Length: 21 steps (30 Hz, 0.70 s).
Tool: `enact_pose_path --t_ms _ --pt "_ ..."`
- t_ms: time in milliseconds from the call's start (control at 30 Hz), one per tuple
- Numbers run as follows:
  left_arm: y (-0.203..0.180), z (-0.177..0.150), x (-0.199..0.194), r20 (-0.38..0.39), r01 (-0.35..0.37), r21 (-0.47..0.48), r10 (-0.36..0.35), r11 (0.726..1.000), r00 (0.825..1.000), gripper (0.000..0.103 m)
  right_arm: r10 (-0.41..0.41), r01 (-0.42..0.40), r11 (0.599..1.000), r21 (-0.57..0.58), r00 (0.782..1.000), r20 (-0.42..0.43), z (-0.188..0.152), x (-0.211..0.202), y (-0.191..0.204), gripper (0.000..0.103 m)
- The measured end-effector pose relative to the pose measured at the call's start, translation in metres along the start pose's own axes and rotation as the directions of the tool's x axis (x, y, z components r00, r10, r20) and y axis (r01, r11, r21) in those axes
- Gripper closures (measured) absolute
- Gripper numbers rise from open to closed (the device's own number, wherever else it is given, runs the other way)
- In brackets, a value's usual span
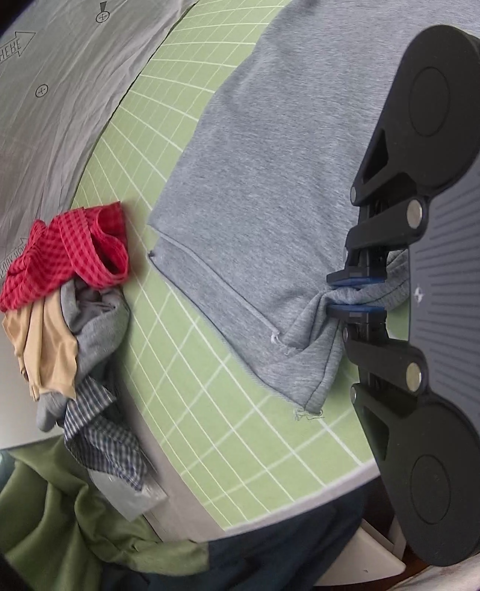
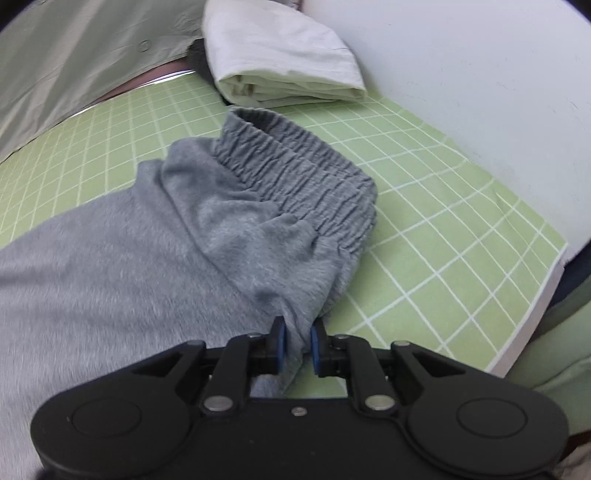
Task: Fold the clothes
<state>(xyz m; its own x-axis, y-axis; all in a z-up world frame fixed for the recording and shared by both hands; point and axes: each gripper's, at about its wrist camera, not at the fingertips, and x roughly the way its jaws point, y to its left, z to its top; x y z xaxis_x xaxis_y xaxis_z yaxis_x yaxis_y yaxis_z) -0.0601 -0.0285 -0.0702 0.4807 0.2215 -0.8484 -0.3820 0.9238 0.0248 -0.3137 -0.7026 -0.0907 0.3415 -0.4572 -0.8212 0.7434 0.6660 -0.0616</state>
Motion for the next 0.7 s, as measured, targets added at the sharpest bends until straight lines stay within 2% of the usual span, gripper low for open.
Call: enact_pose_path --t_ms 100,233,300,367,400,467,533,600,667,700 --pt "-0.004 0.003 -0.010 0.002 -0.009 -0.022 0.009 1.000 1.000 0.085 0.032 -0.033 0.999 0.025 0.999 0.038 0.007 -0.007 -0.004 0.081" --pt "-0.011 0.004 -0.025 0.019 0.004 -0.029 -0.003 1.000 1.000 0.071 0.076 -0.086 0.994 0.074 0.990 0.122 0.019 -0.020 -0.013 0.061" --pt "-0.018 0.004 -0.030 0.027 0.006 -0.022 -0.005 1.000 1.000 0.059 0.076 -0.087 0.994 0.064 0.985 0.157 0.029 -0.021 -0.014 0.056" --pt "-0.027 0.006 -0.034 0.029 0.007 -0.021 -0.007 1.000 1.000 0.053 0.074 -0.081 0.996 0.033 0.983 0.168 0.041 -0.013 -0.014 0.048" --pt "-0.032 0.007 -0.035 0.029 0.011 -0.020 -0.010 1.000 1.000 0.052 0.083 -0.085 0.996 0.008 0.986 0.144 0.047 -0.005 -0.014 0.046" --pt "-0.042 0.007 -0.037 0.024 0.012 -0.013 -0.012 1.000 1.000 0.052 0.102 -0.098 0.994 -0.047 0.991 0.090 0.057 0.012 -0.012 0.046" --pt "-0.053 0.006 -0.039 0.024 0.016 -0.007 -0.016 1.000 1.000 0.051 0.093 -0.083 0.989 -0.125 0.993 0.069 0.062 0.024 -0.004 0.046" --pt "-0.062 0.006 -0.039 0.022 0.023 -0.006 -0.023 1.000 0.999 0.050 0.059 -0.039 0.980 -0.197 0.994 0.093 0.066 0.032 -0.001 0.047" --pt "-0.070 0.005 -0.040 0.019 0.025 0.000 -0.025 1.000 1.000 0.050 0.010 0.010 0.984 -0.179 0.994 0.109 0.075 0.044 -0.009 0.046" --pt "-0.072 0.004 -0.039 0.017 0.025 0.005 -0.025 1.000 1.000 0.049 -0.008 0.020 0.992 -0.123 0.995 0.102 0.079 0.049 -0.018 0.046"
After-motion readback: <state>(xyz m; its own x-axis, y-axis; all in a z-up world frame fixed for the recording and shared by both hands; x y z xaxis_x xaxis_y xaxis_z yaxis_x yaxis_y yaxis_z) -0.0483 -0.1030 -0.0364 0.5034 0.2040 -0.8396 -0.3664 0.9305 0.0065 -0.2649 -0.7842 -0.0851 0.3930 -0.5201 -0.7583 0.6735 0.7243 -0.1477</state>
